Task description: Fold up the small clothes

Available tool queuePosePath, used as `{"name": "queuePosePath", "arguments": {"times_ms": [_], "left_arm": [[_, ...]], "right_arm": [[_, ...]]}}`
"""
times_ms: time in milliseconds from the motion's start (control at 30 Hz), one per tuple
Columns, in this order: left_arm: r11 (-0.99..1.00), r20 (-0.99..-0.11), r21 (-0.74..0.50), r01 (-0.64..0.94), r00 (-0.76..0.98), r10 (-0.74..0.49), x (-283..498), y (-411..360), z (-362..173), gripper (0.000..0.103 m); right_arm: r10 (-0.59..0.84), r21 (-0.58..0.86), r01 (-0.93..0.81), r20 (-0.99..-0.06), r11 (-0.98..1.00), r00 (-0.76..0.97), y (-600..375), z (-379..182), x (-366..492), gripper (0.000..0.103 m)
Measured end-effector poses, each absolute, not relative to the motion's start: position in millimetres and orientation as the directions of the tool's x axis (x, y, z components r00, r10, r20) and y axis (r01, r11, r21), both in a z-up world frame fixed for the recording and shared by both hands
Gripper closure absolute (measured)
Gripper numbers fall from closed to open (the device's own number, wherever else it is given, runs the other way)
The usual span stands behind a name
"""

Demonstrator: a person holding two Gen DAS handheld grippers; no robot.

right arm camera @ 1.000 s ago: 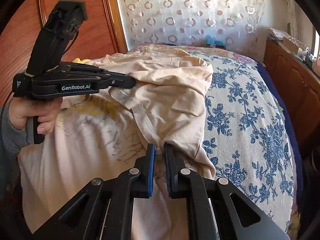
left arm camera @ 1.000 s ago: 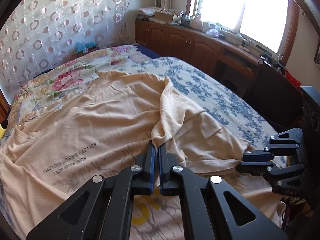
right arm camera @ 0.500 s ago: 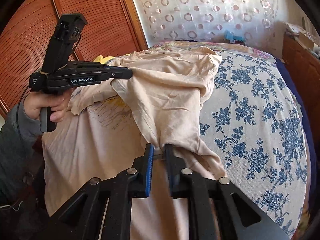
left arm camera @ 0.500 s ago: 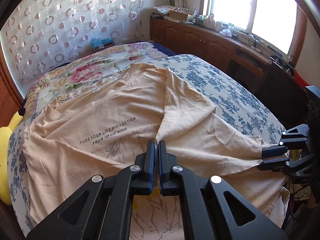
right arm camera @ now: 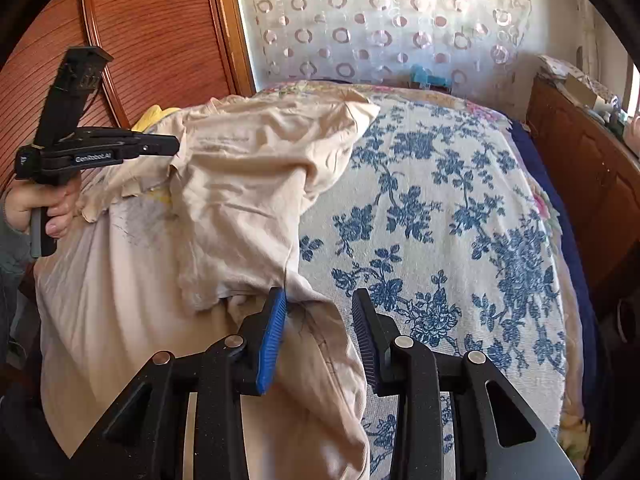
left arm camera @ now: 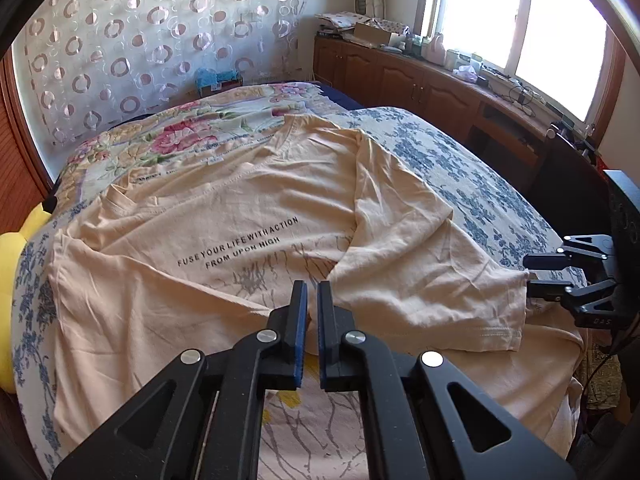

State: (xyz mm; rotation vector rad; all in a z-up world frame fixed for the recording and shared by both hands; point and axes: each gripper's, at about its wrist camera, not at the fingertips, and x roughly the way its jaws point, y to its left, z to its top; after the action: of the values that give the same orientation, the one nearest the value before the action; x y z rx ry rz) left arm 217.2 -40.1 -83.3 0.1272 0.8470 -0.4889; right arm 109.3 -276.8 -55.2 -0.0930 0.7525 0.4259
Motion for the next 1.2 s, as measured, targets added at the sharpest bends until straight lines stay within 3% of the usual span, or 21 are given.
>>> {"name": "queuePosePath", "arguments": {"times_ms": [33,67,100,300,467,533,700,767,833,933,1133,1200], "left_arm": [[0.881,-0.747,-0.088,0.465,0.554,-0.367,216.9,-40.4,-86.2,0.099],[0.880,-0.749,-0.089,0.467,0.551,-0.368,216.6,-40.5,-87.6,0.099],[0.880,-0.749,-0.089,0.467,0.550,-0.368,216.0,-40.3,-88.9,0.099],[0.866,-0.740,-0.134,0.482,0.533,-0.411,214.4,-38.7,-85.7,0.098],[0.860,-0.725,-0.133,0.492,0.543,-0.423,211.2,-40.1,-81.5,0.060],[0.855,-0.723,-0.134,0.501,0.540,-0.430,209.4,-40.4,-82.0,0.060],[0.852,-0.750,-0.104,0.514,0.522,-0.406,206.2,-45.9,-90.1,0.059],[0.848,-0.750,-0.098,0.521,0.521,-0.407,203.6,-46.7,-91.7,0.059],[0.845,-0.750,-0.107,0.524,0.515,-0.415,202.6,-46.0,-92.9,0.057],[0.844,-0.752,-0.100,0.527,0.516,-0.411,201.5,-47.1,-95.3,0.026],[0.844,-0.758,-0.086,0.530,0.515,-0.400,199.3,-48.7,-97.9,0.026],[0.845,-0.762,-0.091,0.528,0.510,-0.400,198.9,-46.6,-99.2,0.026]], "right_arm": [[0.357,0.081,-0.418,-0.680,0.905,0.640,-275.2,-57.8,111.1,0.079],[0.373,0.093,-0.429,-0.679,0.898,0.632,-274.1,-59.1,112.1,0.095],[0.385,0.101,-0.438,-0.674,0.893,0.630,-273.7,-59.2,112.7,0.099],[0.206,-0.004,-0.249,-0.551,0.968,0.809,-298.5,-27.3,81.4,0.101],[0.215,-0.031,-0.313,-0.663,0.949,0.717,-287.4,-43.9,81.6,0.100],[0.209,-0.032,-0.306,-0.662,0.951,0.719,-291.2,-45.4,82.8,0.100],[0.248,0.003,-0.314,-0.621,0.950,0.744,-298.4,-37.2,75.4,0.064],[0.256,0.003,-0.320,-0.606,0.947,0.753,-297.5,-33.1,74.4,0.060],[0.270,0.009,-0.330,-0.596,0.944,0.756,-296.2,-30.3,75.1,0.060],[0.332,0.049,-0.377,-0.589,0.925,0.737,-290.8,-30.8,72.3,0.060],[0.369,0.071,-0.430,-0.651,0.900,0.664,-266.3,-46.2,75.1,0.060],[0.349,0.066,-0.417,-0.672,0.907,0.653,-262.4,-54.6,82.4,0.068]]}}
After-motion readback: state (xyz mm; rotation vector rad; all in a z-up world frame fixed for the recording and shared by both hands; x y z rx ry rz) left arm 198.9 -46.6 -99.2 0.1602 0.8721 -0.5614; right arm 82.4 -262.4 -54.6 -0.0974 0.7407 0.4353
